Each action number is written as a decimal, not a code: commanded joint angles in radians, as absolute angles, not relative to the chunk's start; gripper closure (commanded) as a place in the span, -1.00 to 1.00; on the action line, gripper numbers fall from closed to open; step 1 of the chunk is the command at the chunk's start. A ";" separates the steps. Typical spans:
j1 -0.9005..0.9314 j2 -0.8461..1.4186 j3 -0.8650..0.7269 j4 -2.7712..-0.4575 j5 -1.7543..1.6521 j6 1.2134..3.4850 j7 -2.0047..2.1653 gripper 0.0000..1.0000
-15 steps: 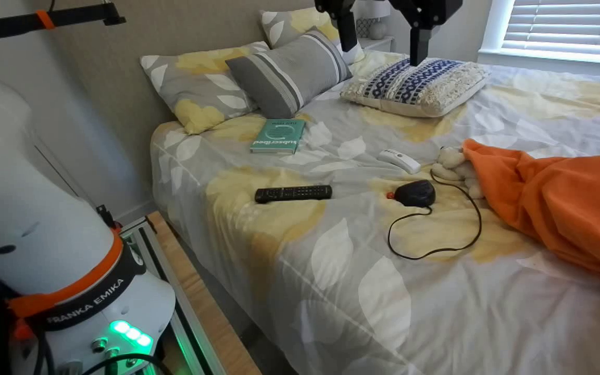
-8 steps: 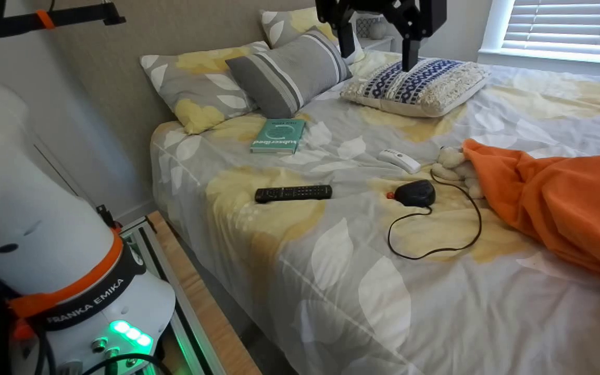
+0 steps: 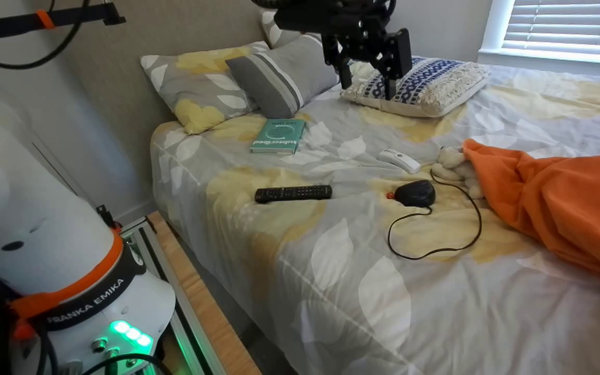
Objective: Press the big button on the small remote
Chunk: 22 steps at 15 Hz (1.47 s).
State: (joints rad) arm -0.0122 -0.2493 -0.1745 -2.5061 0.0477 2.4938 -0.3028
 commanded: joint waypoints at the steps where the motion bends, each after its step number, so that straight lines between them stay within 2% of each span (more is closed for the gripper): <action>1: -0.010 -0.046 -0.127 -2.418 0.048 2.602 -0.257 -1.00; 9: -0.047 0.248 0.005 -2.200 0.264 2.684 -0.435 -1.00; 13: -0.093 0.364 0.070 -2.131 0.193 2.803 -0.590 -1.00; 14: -0.089 0.296 0.069 -2.177 0.194 2.756 -0.503 -1.00; 22: -0.111 0.357 0.090 -2.135 0.174 2.799 -0.553 -1.00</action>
